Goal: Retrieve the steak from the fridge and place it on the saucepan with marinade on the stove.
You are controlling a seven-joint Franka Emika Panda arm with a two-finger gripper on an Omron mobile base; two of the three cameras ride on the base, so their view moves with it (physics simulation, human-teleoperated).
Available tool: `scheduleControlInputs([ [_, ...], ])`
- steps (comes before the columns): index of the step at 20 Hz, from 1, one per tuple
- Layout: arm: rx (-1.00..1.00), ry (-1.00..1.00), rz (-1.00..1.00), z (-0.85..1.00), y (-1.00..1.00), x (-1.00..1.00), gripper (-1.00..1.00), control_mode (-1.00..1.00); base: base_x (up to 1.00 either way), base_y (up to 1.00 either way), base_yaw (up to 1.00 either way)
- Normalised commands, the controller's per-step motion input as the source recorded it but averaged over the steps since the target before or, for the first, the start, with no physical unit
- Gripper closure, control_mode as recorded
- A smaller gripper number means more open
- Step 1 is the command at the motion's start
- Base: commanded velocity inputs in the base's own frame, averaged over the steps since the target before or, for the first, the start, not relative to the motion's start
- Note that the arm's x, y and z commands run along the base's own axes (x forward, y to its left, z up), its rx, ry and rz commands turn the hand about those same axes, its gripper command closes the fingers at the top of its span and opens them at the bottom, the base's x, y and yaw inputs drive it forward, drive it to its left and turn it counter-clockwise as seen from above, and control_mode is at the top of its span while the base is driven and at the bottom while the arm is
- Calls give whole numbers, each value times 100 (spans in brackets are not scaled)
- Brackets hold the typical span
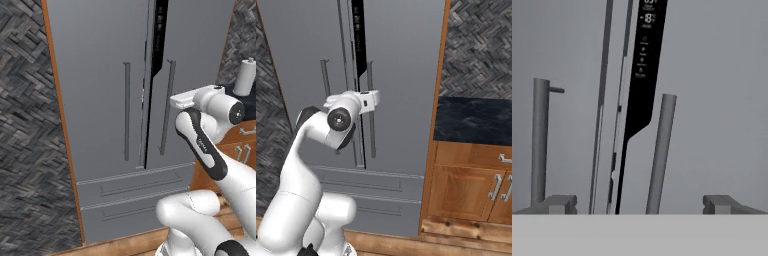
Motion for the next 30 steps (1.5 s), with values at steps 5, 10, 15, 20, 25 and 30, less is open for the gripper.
scheduleControlInputs([
  [5,0,0,0,0,-4,40,-100,-100,0,0,0],
  [10,0,0,0,0,0,41,-100,-100,0,0,0],
  [15,0,0,0,0,0,41,-100,-100,0,0,0],
  [20,0,0,0,0,0,39,-100,-100,0,0,0],
  [25,0,0,0,0,0,30,-100,-100,0,0,0],
  [30,0,0,0,0,0,3,-100,-100,0,0,0],
])
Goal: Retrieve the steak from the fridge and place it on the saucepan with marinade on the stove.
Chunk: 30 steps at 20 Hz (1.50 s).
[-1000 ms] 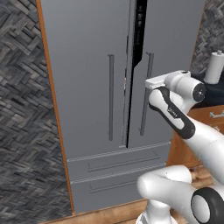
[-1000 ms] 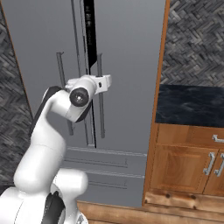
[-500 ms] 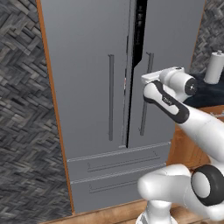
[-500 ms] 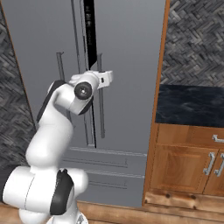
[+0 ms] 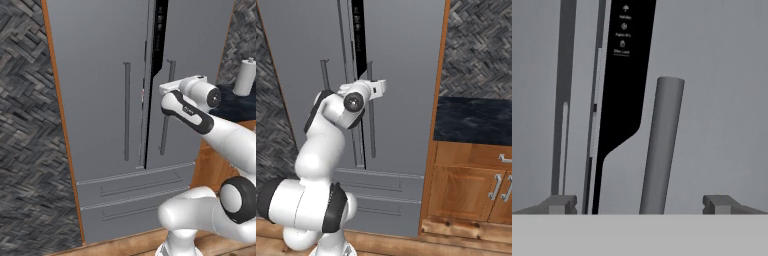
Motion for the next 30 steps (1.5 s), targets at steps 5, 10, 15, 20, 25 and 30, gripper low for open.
scheduleControlInputs([
  [5,0,0,0,0,0,0,-100,-100,0,0,0],
  [10,0,0,0,0,0,0,-100,-100,0,0,0],
  [15,0,0,0,0,0,0,-100,-100,0,0,0],
  [20,0,0,0,0,0,4,-100,-100,0,0,0],
  [25,0,0,0,-2,0,17,-100,-100,0,0,0],
  [30,0,0,0,-2,0,23,-100,-100,0,0,0],
])
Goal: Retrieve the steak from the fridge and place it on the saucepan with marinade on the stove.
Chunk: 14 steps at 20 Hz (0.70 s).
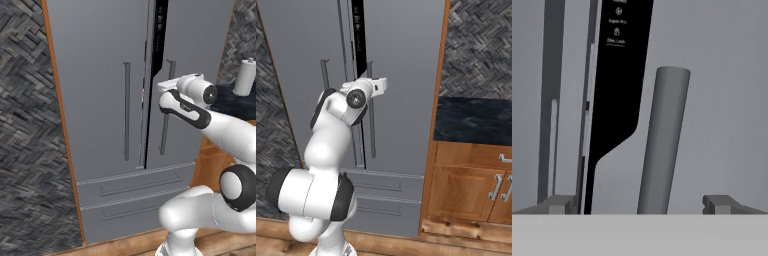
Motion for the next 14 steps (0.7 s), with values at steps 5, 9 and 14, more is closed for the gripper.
scheduleControlInputs([
  [5,0,0,0,0,0,16,-100,-100,0,0,0],
  [9,0,0,0,0,0,17,-100,-100,0,0,0],
  [14,0,0,0,0,0,25,-100,-100,0,0,0],
])
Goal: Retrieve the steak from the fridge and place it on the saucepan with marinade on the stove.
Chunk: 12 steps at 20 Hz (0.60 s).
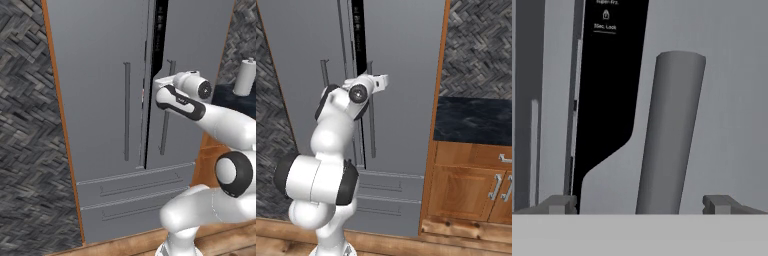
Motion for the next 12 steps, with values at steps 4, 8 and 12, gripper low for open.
scheduleControlInputs([
  [4,0,0,0,0,0,32,-100,-100,0,0,0],
  [8,0,0,0,-1,0,30,-100,-100,0,0,0],
  [12,0,0,0,-3,0,27,-100,-100,0,0,0],
])
